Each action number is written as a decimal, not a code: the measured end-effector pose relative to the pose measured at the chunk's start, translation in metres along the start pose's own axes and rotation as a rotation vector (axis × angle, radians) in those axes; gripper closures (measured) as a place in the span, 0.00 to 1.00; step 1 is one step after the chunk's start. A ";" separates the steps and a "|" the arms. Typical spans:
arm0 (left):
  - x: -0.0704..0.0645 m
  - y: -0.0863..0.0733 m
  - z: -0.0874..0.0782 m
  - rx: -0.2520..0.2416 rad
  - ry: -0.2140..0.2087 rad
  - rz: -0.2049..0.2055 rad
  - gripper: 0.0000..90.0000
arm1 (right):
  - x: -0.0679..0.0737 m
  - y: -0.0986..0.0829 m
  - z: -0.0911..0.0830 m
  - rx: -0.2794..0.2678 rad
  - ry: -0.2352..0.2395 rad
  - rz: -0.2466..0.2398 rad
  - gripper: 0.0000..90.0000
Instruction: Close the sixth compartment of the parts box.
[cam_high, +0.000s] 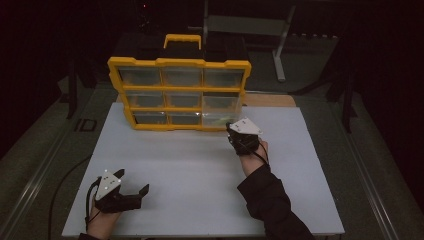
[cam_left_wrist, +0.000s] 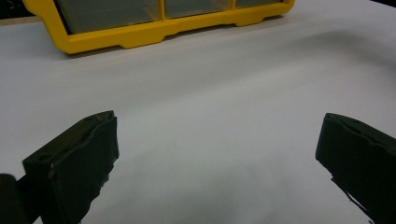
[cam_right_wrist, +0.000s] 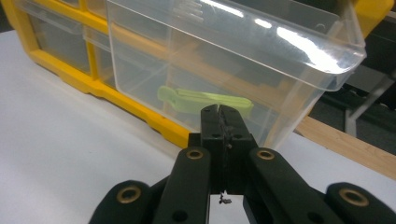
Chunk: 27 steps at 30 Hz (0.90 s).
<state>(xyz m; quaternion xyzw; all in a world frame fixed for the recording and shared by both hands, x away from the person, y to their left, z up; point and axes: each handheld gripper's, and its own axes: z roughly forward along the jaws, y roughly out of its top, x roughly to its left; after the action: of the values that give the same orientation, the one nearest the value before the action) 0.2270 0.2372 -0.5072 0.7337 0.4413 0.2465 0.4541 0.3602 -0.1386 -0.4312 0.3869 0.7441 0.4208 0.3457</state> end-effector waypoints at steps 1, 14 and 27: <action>0.000 0.000 0.000 0.000 0.000 0.000 0.00 | -0.001 0.000 0.000 -0.001 0.000 0.007 1.00; 0.000 0.000 0.000 0.000 0.002 0.000 0.00 | -0.008 0.004 0.007 0.011 0.012 0.047 1.00; 0.000 0.000 -0.001 -0.004 0.000 -0.004 0.00 | -0.015 0.006 0.017 0.031 0.000 0.059 1.00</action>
<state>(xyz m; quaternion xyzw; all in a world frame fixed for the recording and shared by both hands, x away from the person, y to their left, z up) 0.2268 0.2378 -0.5069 0.7319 0.4423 0.2463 0.4561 0.3831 -0.1429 -0.4297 0.4140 0.7386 0.4194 0.3273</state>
